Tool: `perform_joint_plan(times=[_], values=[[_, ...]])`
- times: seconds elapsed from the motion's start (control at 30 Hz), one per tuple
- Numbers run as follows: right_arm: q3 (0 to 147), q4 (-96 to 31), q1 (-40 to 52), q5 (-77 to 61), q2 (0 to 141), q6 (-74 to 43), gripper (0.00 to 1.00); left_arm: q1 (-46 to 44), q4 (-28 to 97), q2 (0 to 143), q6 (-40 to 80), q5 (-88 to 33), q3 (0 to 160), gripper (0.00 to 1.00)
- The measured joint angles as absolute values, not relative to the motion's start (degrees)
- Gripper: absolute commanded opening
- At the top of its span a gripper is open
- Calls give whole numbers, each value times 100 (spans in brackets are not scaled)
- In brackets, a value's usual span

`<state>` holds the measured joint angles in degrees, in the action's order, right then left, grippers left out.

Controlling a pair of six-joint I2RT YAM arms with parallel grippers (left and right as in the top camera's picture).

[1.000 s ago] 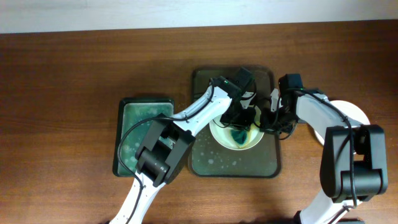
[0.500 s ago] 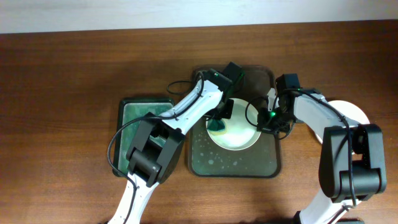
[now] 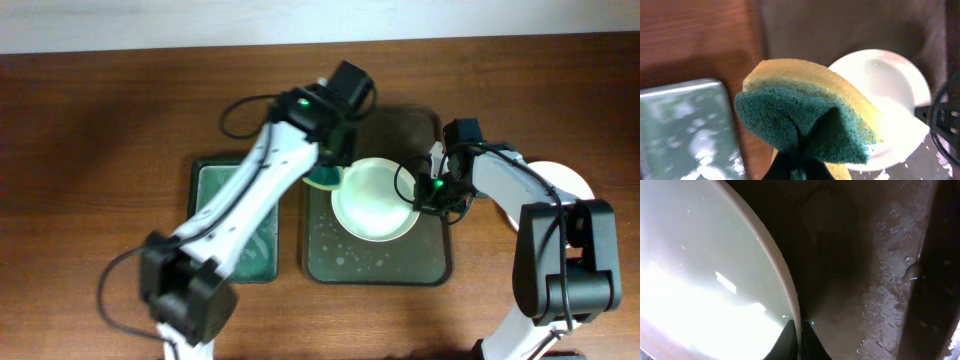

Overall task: Clean dirty plates on tray and stack at the side
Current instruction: 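Return the sponge to the soapy tray with the left gripper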

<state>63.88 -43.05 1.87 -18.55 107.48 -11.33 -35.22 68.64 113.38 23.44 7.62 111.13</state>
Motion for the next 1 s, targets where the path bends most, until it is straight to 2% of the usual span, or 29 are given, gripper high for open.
perform_joint_plan(times=[0.23,0.33,0.43,0.57,0.7,0.83,1.0], values=[[6388,-4311,187,-1855,10748,-1133,4,-2349,8300,10062,2349,1282,11168,0],[6388,-4316,185,-1855,10748,-1131,4,-2005,8340,10040,2349,1315,10932,0],[6394,-4327,185,-1852,10755,-1133,4,-1793,7721,10060,2351,1221,9793,0],[6399,-4342,180,-1855,10759,-1133,4,-1763,6261,10075,2344,1170,8044,0],[6396,-4342,180,-1855,10759,-1133,4,-1627,5441,10095,2311,1127,7214,17],[6396,-4303,180,-1855,10759,-1133,4,-1446,5301,10095,2239,1079,7155,33],[6396,-4318,180,-1855,10750,-1020,4,-1428,5607,10088,1953,615,7247,41]])
